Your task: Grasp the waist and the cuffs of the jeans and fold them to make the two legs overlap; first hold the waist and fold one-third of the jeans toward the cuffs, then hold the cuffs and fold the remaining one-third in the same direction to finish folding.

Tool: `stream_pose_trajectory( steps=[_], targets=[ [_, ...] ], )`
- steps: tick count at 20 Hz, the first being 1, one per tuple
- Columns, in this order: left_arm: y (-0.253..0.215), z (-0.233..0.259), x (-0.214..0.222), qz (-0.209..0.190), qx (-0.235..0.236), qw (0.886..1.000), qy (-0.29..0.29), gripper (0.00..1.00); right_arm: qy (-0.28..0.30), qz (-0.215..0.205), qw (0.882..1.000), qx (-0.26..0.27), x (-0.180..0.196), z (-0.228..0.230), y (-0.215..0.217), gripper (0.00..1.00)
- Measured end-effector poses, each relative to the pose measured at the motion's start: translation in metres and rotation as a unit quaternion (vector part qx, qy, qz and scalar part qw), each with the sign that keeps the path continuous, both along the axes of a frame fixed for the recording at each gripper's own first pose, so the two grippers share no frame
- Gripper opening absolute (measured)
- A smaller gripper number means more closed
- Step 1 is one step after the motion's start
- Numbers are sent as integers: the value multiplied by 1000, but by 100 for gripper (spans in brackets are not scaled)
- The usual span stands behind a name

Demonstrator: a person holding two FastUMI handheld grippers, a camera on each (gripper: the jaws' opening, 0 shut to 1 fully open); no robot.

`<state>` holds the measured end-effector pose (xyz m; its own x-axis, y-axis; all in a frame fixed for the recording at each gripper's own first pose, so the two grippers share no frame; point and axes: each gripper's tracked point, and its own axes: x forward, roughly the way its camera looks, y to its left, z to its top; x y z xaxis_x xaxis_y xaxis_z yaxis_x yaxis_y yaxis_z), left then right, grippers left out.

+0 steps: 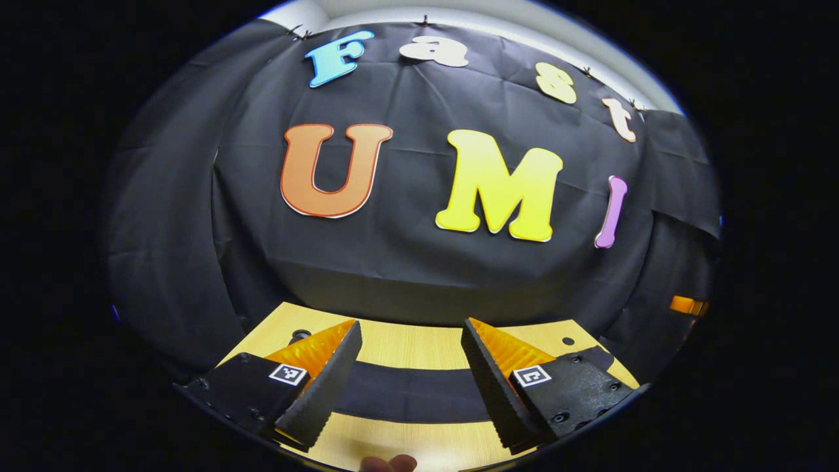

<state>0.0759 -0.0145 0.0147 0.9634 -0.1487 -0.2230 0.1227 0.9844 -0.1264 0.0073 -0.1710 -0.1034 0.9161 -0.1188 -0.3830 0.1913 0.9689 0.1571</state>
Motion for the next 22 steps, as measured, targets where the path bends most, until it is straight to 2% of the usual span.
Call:
stream_pose_trajectory(
  steps=[4,6,8,12,13,15,16,17,18,21,22],
  targets=[
    [-19,-17,-23,-6,-7,1000,26,98,-6,0,999,-37,-31,2,20,100],
    [-23,-19,-24,-5,-7,1000,28,98,3,10,999,-41,-36,-8,22,98],
    [-28,-17,-25,-7,-1,1000,28,99,16,12,999,-32,-31,-22,15,100],
    [-34,-14,-30,-9,11,999,33,99,51,12,999,-11,-4,-76,-8,98],
    [-35,-13,-31,-9,18,999,37,98,60,9,998,-9,3,-92,-16,93],
    [-35,-7,-30,-2,30,999,35,99,73,4,997,3,13,-124,-38,93],
    [-38,-6,-30,2,28,999,34,99,84,5,996,6,19,-143,-46,98],
    [-41,-7,-31,5,27,999,38,98,91,8,996,7,25,-160,-53,93],
    [-43,-9,-32,11,28,999,43,98,99,13,995,8,33,-176,-60,98],
    [-45,-7,-34,28,30,998,48,99,114,16,993,23,63,-220,-83,100],
    [-47,-8,-34,34,26,998,49,98,122,15,992,31,72,-235,-90,93]
  ],
)
